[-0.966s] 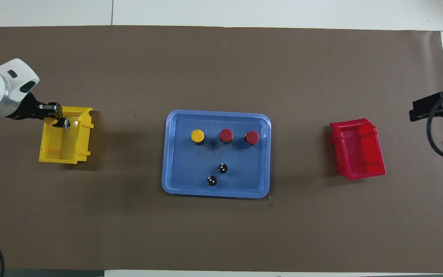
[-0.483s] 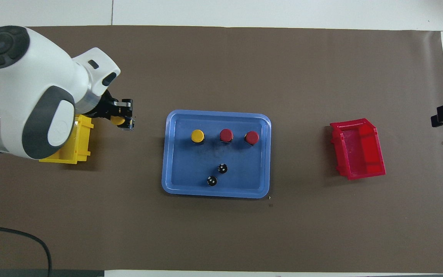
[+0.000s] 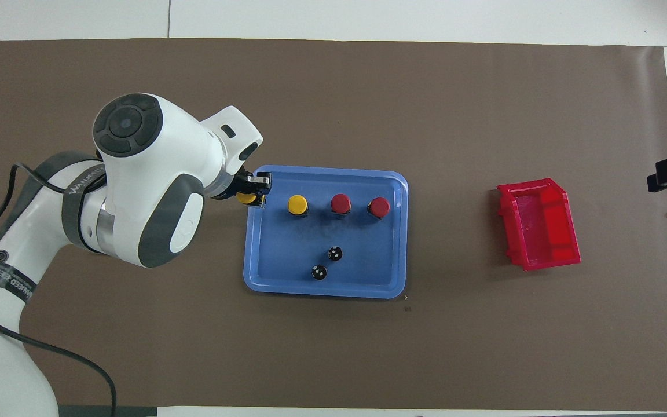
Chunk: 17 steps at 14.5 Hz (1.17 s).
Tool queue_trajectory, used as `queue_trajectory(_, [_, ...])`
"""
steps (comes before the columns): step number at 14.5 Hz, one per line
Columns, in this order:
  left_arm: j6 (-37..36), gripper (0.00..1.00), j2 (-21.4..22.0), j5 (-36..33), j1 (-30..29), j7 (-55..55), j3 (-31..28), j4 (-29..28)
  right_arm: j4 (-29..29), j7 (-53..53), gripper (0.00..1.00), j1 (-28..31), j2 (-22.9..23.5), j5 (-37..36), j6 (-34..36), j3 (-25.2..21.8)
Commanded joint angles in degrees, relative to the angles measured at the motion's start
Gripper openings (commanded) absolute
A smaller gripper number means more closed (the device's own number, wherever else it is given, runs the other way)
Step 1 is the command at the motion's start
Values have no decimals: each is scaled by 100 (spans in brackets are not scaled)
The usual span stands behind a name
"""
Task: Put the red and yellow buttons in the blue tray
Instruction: 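Lower the yellow button into the tray beside the other with the left gripper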
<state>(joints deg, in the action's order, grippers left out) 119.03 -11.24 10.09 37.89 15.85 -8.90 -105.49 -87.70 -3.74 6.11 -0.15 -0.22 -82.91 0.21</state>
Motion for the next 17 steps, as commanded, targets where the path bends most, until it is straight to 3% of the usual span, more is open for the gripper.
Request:
queue_trajectory(1, [313,1,-132,125,236,189,-103,-94,-116,-56,100,39,-108,-39,20,58])
queue_trajectory(8, [850,1,-247,125,412,358,-103,-533,-89,-13,100,13,-90,-39,-6,67])
queue_trajectory(17, [999,1,-264,116,395,393,-121,-700,-80,-21,100,4,-90,-39,2,102])
